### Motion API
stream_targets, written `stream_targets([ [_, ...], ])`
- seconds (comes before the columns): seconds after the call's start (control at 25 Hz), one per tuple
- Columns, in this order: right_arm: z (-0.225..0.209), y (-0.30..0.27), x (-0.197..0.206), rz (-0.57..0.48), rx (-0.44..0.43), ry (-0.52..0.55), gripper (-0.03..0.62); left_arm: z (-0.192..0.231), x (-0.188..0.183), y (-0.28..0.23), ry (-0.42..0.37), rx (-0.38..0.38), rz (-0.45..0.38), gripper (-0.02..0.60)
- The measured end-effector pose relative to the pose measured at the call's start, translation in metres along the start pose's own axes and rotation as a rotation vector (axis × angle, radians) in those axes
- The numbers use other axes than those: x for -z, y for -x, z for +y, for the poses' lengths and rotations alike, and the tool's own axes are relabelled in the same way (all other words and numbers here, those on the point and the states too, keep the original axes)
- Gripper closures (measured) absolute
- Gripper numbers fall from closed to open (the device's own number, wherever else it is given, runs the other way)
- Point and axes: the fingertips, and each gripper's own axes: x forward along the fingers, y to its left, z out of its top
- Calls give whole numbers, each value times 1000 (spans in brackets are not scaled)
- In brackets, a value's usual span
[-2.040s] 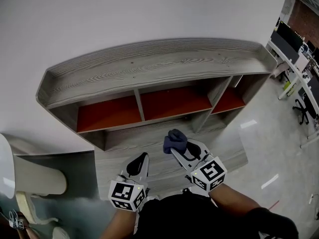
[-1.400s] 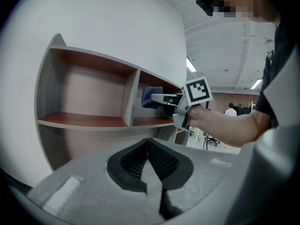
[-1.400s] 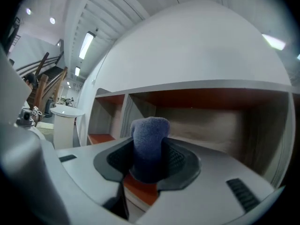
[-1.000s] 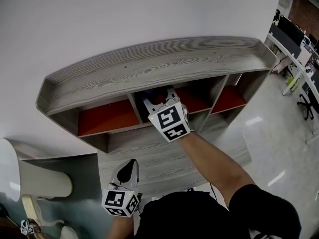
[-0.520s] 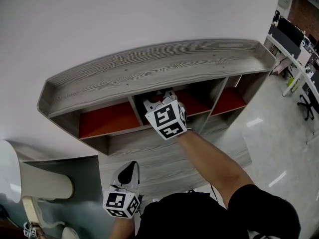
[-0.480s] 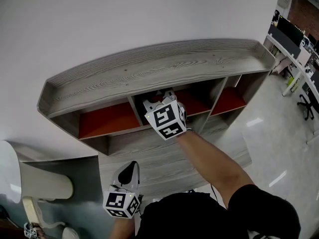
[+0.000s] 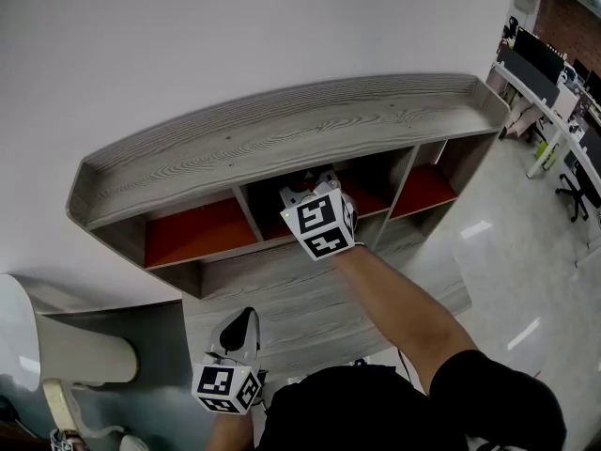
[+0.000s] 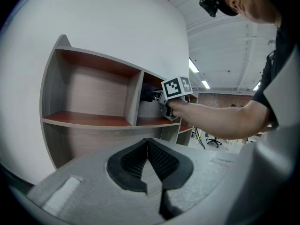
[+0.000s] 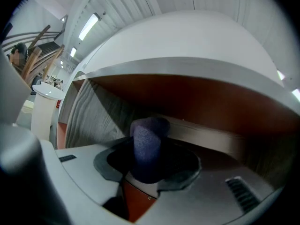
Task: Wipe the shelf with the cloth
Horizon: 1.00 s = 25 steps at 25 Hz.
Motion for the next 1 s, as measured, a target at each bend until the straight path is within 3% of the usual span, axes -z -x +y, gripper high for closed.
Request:
stream_targets([
  [0.6, -73, 23, 39, 85, 169, -12, 437, -7, -1, -2, -14, 16, 5, 572],
  [1.0, -115, 38, 61, 149, 309, -94, 437, -13, -1, -4, -22, 29, 9, 571],
])
